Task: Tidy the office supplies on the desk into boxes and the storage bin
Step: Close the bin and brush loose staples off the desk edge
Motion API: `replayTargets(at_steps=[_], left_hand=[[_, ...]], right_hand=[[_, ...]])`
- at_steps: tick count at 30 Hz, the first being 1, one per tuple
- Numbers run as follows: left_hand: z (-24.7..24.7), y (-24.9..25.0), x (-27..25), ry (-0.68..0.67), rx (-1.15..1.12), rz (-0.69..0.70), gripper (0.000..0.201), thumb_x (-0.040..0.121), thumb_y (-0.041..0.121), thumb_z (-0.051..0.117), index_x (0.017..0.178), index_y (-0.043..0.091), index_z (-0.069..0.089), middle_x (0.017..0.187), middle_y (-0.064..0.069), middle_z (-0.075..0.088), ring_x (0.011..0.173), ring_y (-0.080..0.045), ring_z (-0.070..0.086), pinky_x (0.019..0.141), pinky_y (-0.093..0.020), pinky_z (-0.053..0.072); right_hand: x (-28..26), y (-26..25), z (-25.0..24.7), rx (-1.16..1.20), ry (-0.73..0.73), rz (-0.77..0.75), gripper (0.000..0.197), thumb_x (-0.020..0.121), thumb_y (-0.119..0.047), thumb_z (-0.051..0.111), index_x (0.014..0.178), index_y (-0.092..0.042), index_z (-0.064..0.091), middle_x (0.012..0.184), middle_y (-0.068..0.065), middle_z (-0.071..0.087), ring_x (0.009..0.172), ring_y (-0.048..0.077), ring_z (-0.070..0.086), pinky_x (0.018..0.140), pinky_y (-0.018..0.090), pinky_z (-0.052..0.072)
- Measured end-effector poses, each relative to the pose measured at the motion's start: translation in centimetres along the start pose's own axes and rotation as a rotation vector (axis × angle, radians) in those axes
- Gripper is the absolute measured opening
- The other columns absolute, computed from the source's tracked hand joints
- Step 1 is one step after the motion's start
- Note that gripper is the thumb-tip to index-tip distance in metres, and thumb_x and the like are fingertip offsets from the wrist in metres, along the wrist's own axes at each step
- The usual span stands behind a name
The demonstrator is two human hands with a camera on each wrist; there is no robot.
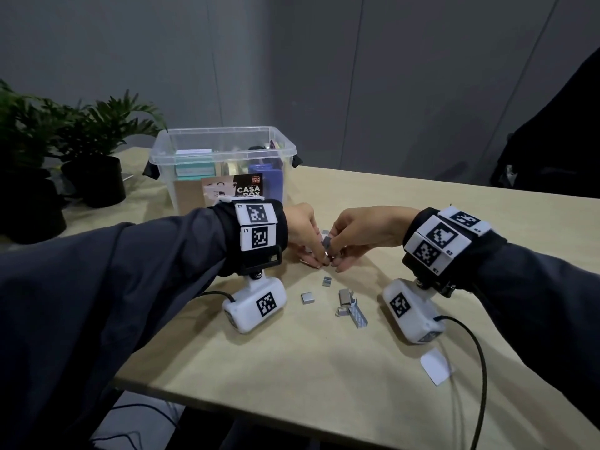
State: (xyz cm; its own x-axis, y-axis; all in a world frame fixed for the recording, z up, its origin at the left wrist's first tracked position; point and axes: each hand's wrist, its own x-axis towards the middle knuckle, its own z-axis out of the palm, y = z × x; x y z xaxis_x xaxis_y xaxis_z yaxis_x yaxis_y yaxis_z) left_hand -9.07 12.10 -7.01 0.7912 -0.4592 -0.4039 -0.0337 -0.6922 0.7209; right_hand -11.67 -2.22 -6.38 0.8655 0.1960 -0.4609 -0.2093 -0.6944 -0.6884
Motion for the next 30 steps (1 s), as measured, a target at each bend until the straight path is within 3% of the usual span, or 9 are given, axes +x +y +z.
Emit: replayTargets(at_steps=[4,6,11,13,15,18,24,26,30], left_hand=[[-1.0,0.3,0.0,0.019,-0.066,0.01,0.034,0.069,-0.003,0.082,0.1,-0.009,0.069,0.092,-0.018,0.073,0.089,-0.028,0.072,0.089,-0.036,0.056],[-2.2,1.0,-0.4,0.055,-0.08,0.056,0.025,0.071,-0.005,0.08,0.093,-0.009,0.069,0.084,-0.014,0.073,0.076,-0.021,0.073,0.073,-0.025,0.059],[-7.9,3.3,-2.7,0.198,-0.158,0.177,0.017,0.073,-0.012,0.074,0.063,-0.001,0.065,0.062,-0.008,0.07,0.061,-0.014,0.071,0.059,-0.018,0.057],[-11.2,3.7,-3.8,0.275,-0.155,0.166,0.01,0.071,-0.008,0.077,0.071,-0.002,0.069,0.073,-0.011,0.074,0.07,-0.015,0.073,0.066,-0.019,0.058],[-14.5,3.1,-4.4,0.347,-0.146,0.146,0.024,0.066,-0.003,0.081,0.088,-0.007,0.071,0.089,-0.017,0.074,0.086,-0.02,0.073,0.081,-0.025,0.058],[-18.2,1.1,-4.9,0.439,-0.082,0.076,0.03,0.067,0.001,0.082,0.093,-0.008,0.071,0.088,-0.015,0.075,0.091,-0.022,0.072,0.089,-0.029,0.055],[-22.0,-3.7,-4.4,0.508,0.085,-0.079,0.031,0.072,-0.001,0.08,0.098,-0.012,0.068,0.085,-0.015,0.07,0.08,-0.023,0.069,0.09,-0.037,0.056],[-22.4,-4.2,-4.2,0.509,0.215,-0.114,0.025,0.076,0.003,0.077,0.096,-0.01,0.07,0.086,-0.015,0.068,0.076,-0.022,0.065,0.092,-0.042,0.055],[-22.4,-3.8,-4.2,0.452,0.244,-0.102,0.02,0.087,0.002,0.067,0.104,-0.007,0.068,0.098,-0.021,0.071,0.073,-0.022,0.067,0.074,-0.029,0.057]], right_hand=[[-0.4,-1.1,-0.8,0.003,-0.01,-0.011,0.017,0.095,0.003,0.054,0.103,0.014,0.064,0.092,0.02,0.07,0.074,0.018,0.071,0.082,0.024,0.059],[-0.6,-2.6,-1.8,-0.021,0.024,-0.052,0.018,0.095,0.003,0.055,0.103,0.017,0.064,0.091,0.019,0.069,0.07,0.015,0.07,0.082,0.023,0.058],[-0.9,-9.3,-4.7,-0.016,0.13,-0.215,0.01,0.092,0.007,0.058,0.086,0.011,0.065,0.074,0.014,0.068,0.063,0.013,0.069,0.071,0.02,0.06],[-0.2,-12.6,-5.3,-0.018,0.17,-0.254,0.01,0.093,0.005,0.058,0.088,0.011,0.064,0.074,0.014,0.07,0.064,0.015,0.07,0.07,0.022,0.06],[1.2,-15.7,-5.1,-0.011,0.173,-0.286,0.01,0.094,0.002,0.057,0.095,0.01,0.062,0.077,0.014,0.07,0.064,0.016,0.07,0.07,0.024,0.06],[3.8,-19.6,-3.5,-0.012,0.141,-0.297,0.011,0.096,0.001,0.054,0.088,0.005,0.06,0.078,0.014,0.066,0.059,0.014,0.067,0.065,0.023,0.06],[10.0,-23.4,0.3,-0.171,0.077,-0.239,0.017,0.097,-0.004,0.057,0.08,-0.001,0.055,0.076,0.012,0.057,0.067,0.017,0.063,0.085,0.031,0.059],[10.7,-24.0,0.9,-0.294,0.079,-0.22,0.021,0.097,-0.009,0.057,0.077,-0.005,0.056,0.074,0.008,0.056,0.064,0.015,0.058,0.074,0.024,0.056],[10.7,-24.4,1.0,-0.394,0.078,-0.188,0.017,0.102,-0.011,0.047,0.09,-0.006,0.058,0.077,0.006,0.059,0.054,0.012,0.059,0.062,0.02,0.052]])
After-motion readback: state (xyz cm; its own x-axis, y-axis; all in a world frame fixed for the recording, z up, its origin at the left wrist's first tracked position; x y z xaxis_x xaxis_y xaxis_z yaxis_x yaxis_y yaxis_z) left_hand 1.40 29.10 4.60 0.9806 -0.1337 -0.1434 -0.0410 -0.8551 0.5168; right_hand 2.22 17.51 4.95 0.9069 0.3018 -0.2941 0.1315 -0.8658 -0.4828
